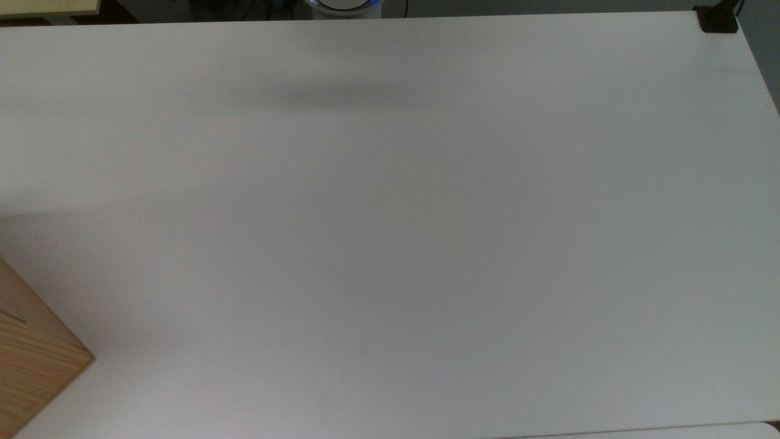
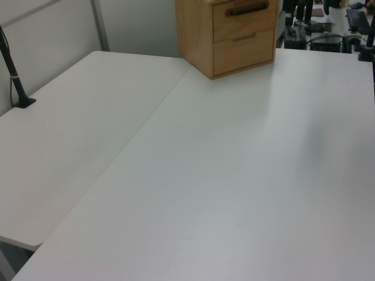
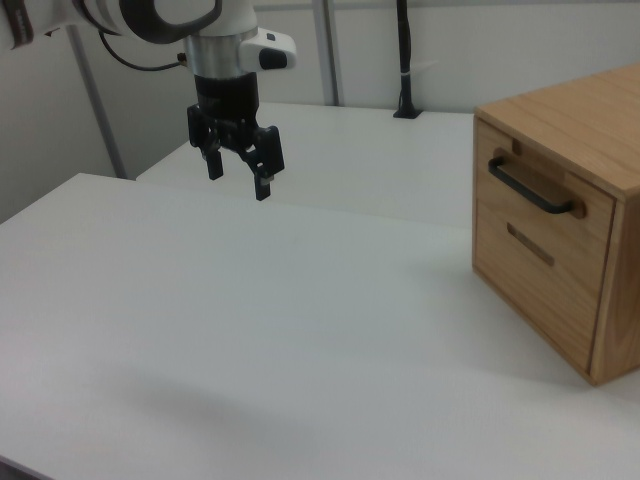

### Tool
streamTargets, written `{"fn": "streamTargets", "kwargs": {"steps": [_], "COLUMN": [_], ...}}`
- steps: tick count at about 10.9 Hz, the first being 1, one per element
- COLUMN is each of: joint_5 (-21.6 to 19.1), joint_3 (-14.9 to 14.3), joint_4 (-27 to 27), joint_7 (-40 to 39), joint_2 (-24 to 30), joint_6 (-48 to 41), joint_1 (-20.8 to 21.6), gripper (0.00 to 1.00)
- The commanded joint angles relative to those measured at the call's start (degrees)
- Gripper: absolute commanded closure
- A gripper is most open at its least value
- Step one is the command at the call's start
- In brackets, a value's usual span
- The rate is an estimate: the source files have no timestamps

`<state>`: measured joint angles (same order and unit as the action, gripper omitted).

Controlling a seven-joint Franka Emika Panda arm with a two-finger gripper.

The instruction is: Open the drawer by sliding it

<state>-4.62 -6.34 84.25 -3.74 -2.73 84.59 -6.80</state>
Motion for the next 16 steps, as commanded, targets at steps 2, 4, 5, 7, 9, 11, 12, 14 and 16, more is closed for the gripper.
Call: {"fn": "streamTargets", "kwargs": {"steps": [2,4,5,7,9,11,12,14,16], "joint_5": [-0.6,-0.6,-0.6,-0.6,-0.7,-0.8,-0.1,0.8,2.8], "joint_3": [-1.2,-1.2,-1.2,-1.2,-1.2,-1.1,-1.0,-0.3,-0.3], "joint_4": [-0.1,-0.1,-0.1,0.0,0.0,0.0,0.0,0.0,0.4], "joint_7": [0.4,0.3,0.4,0.3,0.3,-0.8,-3.8,-12.1,-19.7], "joint_2": [0.6,0.6,0.6,0.6,0.5,0.3,0.5,0.4,0.6], "joint_6": [-0.8,-0.9,-0.9,-0.8,-0.8,0.1,0.8,0.7,0.5], "joint_1": [-0.1,-0.1,-0.1,-0.1,-0.1,-0.1,0.3,0.6,0.5], "gripper": [0.0,0.0,0.0,0.0,0.0,0.0,0.0,0.0,0.0]}}
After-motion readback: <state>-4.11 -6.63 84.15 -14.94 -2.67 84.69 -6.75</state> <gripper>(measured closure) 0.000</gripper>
